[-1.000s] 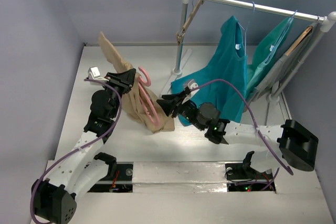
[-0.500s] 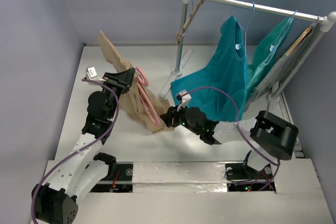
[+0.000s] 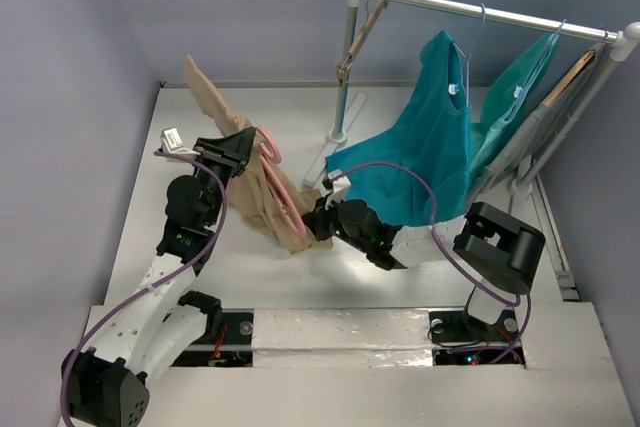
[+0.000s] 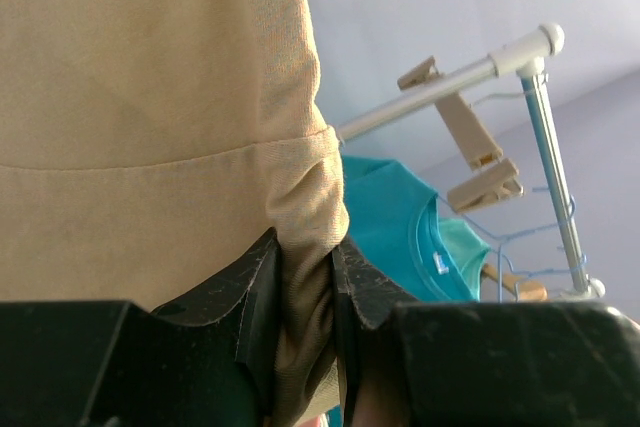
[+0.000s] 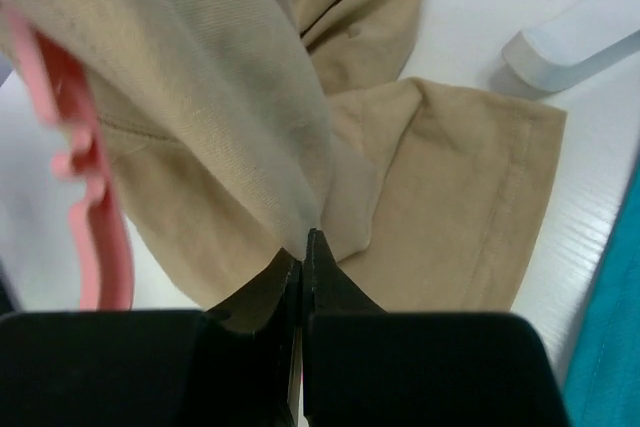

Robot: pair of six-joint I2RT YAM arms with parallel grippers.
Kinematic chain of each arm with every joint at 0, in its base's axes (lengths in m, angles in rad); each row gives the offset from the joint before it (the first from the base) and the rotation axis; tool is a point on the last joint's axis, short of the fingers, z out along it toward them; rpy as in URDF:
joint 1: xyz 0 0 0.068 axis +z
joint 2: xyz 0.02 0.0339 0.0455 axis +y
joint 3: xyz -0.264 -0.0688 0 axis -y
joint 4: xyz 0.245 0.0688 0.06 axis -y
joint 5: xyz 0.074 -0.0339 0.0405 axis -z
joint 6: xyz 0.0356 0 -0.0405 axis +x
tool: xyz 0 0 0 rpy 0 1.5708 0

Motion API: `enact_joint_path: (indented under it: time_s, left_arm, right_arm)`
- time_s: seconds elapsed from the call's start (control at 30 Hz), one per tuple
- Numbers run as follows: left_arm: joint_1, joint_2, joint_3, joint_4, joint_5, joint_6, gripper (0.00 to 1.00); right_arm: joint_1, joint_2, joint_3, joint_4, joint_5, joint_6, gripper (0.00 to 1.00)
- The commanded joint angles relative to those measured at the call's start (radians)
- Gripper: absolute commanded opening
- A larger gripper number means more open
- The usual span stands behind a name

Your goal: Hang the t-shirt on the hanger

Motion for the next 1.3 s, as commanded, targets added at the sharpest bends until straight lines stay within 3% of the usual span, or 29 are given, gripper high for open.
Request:
enact_joint_path:
  time_s: [0.0,0.33,0.67,0.8,0.9,1.1,1.13,1.17,1.27]
  left_arm:
    - [0.021,0.003,0.020,0.158,-0.051,0.030,0.00]
    - [0.044,0.110,0.064,0.356,-0.163,0.153,0.00]
    - [0.044,0.169,0.028,0.469,-0.132,0.242,0.00]
    - [0.044,0.180,-0.070,0.525,-0.105,0.227,0.00]
    - [0.044,0.198,-0.127,0.548,-0.068,0.164,0.00]
    - [0.044,0.203,-0.215,0.604,0.021,0.043,0.00]
    - [0.044,0.193,-0.215,0.574,0.040,0.027,0.00]
    - [0.044,0.175,-0.215,0.556,0.050,0.021,0.00]
    - [0.044,0.149,-0.227,0.503,0.103,-0.010,0.00]
  right_arm:
    - [0.002,-0.047,-0.038,0.050,-0.058,0.039,0.00]
    - [0.062,-0.179,-0.199,-0.002,-0.147,0.103,0.00]
    - [0.082,-0.406,-0.190,-0.246,-0.232,0.094,0.00]
    - [0.091,-0.497,-0.114,-0.370,-0.279,0.068,0.00]
    - [0.091,-0.479,-0.025,-0.486,-0.311,0.051,0.00]
    - [0.091,-0.364,0.032,-0.450,-0.378,0.067,0.01]
    - [0.091,-0.333,0.041,-0.458,-0.340,0.068,0.08]
    - [0.091,-0.321,0.051,-0.493,-0.323,0.067,0.27]
    - [0.091,-0.314,0.071,-0.544,-0.270,0.045,0.53]
